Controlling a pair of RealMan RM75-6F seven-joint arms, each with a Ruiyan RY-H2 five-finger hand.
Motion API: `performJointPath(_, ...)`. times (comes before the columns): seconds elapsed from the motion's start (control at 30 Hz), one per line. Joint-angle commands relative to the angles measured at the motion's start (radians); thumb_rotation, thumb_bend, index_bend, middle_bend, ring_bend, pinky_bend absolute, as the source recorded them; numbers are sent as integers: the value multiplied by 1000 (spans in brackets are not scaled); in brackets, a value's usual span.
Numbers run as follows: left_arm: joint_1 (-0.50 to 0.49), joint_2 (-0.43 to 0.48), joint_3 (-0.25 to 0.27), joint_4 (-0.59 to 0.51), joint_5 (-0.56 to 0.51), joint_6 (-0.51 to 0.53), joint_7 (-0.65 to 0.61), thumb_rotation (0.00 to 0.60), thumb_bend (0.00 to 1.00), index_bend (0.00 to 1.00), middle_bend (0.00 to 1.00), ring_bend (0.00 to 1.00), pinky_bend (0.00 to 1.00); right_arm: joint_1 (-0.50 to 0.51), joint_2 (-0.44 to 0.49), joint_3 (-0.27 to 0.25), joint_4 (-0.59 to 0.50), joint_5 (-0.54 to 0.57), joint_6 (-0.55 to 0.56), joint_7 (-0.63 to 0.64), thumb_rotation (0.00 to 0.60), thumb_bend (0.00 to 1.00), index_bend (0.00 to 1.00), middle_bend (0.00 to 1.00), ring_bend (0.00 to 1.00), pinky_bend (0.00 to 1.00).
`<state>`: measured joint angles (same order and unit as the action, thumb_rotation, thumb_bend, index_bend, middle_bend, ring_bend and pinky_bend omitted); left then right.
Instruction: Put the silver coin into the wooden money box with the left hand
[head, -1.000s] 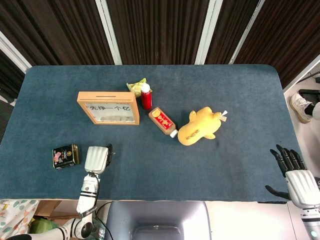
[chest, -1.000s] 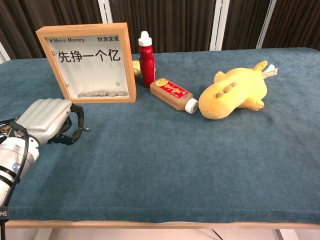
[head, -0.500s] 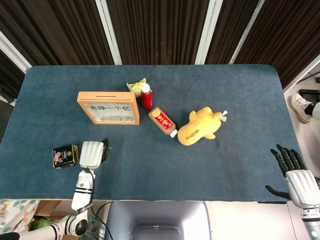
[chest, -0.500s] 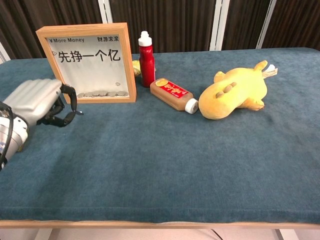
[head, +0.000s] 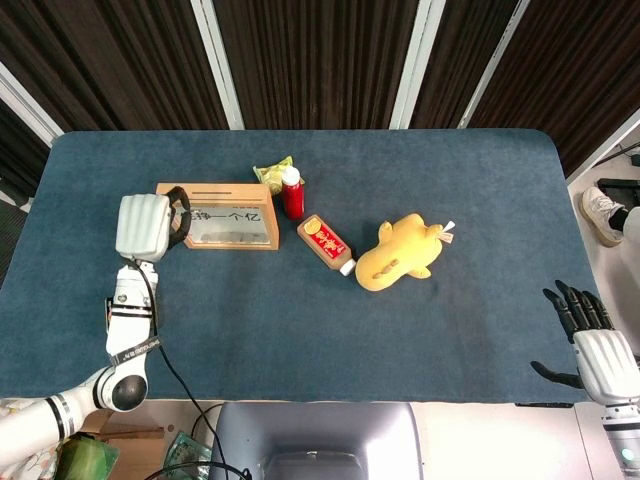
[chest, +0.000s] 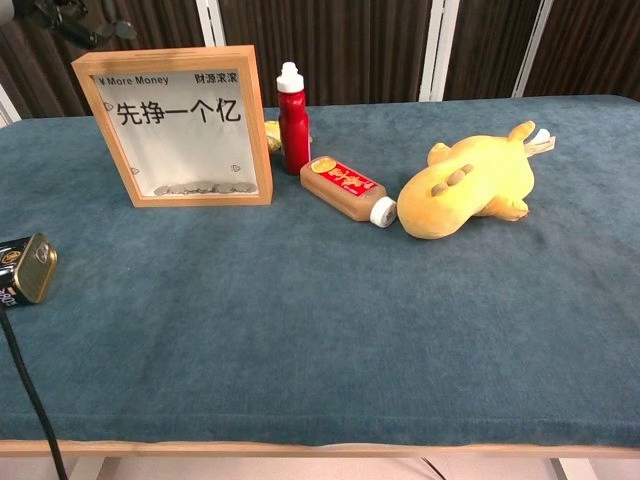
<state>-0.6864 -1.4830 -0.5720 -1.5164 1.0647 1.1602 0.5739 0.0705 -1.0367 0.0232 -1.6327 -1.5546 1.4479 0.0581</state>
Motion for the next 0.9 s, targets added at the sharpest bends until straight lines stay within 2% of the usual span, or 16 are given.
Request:
performJointPath(0.03,-75,49,-50,11,-97,-61,45,600,553,740,1000,1000,1000,12,0,7,0,13,-17,8,600,201,0,0,0,0)
performJointPath(0.27,-161,74,-36,90,-238,-163,57,600,556,743,1000,1000,1000,12,3,17,2,37,-16,18,600,201,0,0,0,0)
performJointPath(0.47,-206,112,-4,105,-324,-258,31,600,582,745,1000,1000,1000,13,2,20,3,48,-20,15,600,201,0,0,0,0)
performJointPath(0.63,-230,133,11,99,-373,-281,-3,600,584,749,1000,1000,1000,16,3,15,2,36,-22,17,600,201,0,0,0,0)
performJointPath(0.9,-264,151,63,100,-423,-271,-10,600,581,749,1000,1000,1000,14,0,11,0,27,-17,11,600,201,0,0,0,0)
